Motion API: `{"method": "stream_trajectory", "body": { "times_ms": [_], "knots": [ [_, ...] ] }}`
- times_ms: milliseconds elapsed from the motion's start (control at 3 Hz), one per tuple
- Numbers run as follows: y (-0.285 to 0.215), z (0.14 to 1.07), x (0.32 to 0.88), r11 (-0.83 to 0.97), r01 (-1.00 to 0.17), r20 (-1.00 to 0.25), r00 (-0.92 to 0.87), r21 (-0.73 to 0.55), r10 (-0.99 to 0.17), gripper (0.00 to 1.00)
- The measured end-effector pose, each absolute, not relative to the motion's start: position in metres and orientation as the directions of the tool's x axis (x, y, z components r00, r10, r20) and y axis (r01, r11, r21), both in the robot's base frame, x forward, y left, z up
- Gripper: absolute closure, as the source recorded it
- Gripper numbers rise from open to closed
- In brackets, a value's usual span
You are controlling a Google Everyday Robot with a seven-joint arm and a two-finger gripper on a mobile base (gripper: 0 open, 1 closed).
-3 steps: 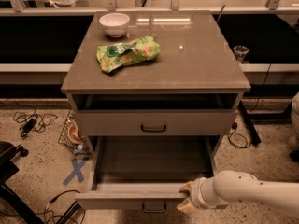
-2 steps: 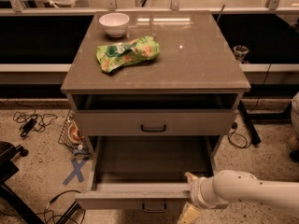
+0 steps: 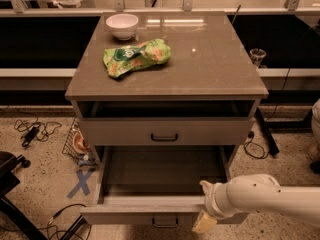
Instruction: Open middle drawer
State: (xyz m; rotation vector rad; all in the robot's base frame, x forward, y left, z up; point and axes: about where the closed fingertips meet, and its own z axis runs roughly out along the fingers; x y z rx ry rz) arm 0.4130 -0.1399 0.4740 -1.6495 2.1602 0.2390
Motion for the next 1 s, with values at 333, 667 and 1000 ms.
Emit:
{"method": "stream_trajectory", "body": {
  "times_ms": [333,667,1000],
  "knots": [
    [-0.154,0.527,0.432,0.265,-0.946,-0.307,-0.200,-0.186,-0.930,0.40],
    [-0.174,0.577,0.470,0.261,-0.924,-0.253,-0.191,-0.279,-0.948,0.72],
    [-0.189,0.568,0.495,0.261,-0.923,-0.269,-0.184,-0.284,-0.945,0.95]
  ]
}}
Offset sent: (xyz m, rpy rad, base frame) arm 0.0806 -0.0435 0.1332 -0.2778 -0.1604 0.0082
